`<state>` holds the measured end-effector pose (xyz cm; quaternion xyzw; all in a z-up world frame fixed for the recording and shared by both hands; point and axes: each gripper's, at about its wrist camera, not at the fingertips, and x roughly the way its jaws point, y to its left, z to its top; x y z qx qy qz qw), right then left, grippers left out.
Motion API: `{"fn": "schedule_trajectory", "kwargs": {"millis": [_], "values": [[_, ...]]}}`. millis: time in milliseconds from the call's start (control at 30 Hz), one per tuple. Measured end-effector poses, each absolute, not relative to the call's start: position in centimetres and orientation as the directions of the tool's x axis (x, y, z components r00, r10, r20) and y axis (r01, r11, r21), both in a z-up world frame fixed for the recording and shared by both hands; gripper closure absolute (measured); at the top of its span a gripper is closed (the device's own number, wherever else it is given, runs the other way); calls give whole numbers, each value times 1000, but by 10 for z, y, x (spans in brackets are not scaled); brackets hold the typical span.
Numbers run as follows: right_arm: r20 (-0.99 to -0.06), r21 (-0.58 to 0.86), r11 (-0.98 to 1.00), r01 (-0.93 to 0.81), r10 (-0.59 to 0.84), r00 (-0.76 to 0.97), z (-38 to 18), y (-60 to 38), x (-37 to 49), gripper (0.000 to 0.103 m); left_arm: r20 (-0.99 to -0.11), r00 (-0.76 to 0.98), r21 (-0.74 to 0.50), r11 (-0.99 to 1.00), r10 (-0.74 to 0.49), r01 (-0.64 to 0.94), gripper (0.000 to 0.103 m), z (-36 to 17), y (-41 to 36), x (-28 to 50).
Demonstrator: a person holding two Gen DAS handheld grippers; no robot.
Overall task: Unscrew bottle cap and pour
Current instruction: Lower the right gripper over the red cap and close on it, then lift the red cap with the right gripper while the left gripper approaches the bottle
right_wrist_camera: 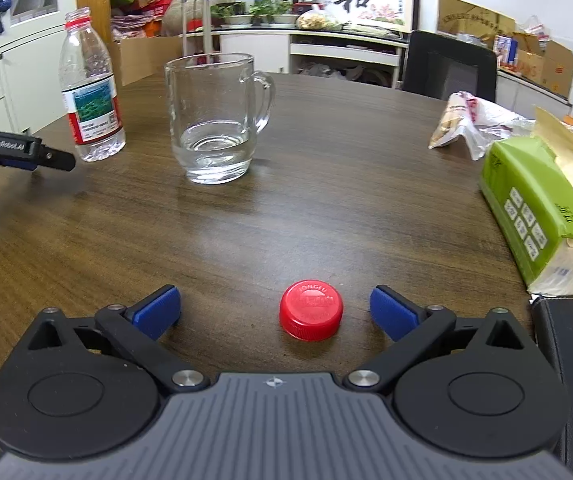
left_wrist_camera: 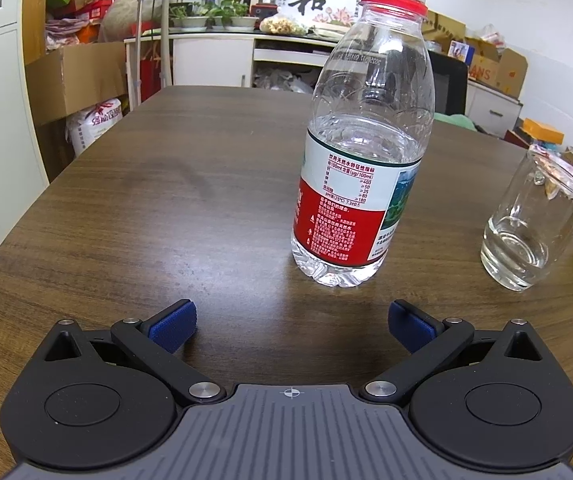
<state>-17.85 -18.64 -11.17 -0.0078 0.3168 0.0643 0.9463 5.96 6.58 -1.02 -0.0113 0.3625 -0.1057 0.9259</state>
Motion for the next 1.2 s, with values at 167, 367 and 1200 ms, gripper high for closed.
{"fn": "schedule_trajectory", "kwargs": {"millis": [167,367,1200], "values": [[-572,42,993,-107,112,813,-109,-191,-181,64,-669,715,-94,978,-201,188,0,-9,66,58],[-572,34,994,-108,108,813,-109,-192,-181,65,-670,715,-92,978,-199,187,0,-10,61,58],[-509,20,951,-310,276,815,-36,-135,-153,72,-597,784,-63,985,-168,163,0,-4,71,68]]}}
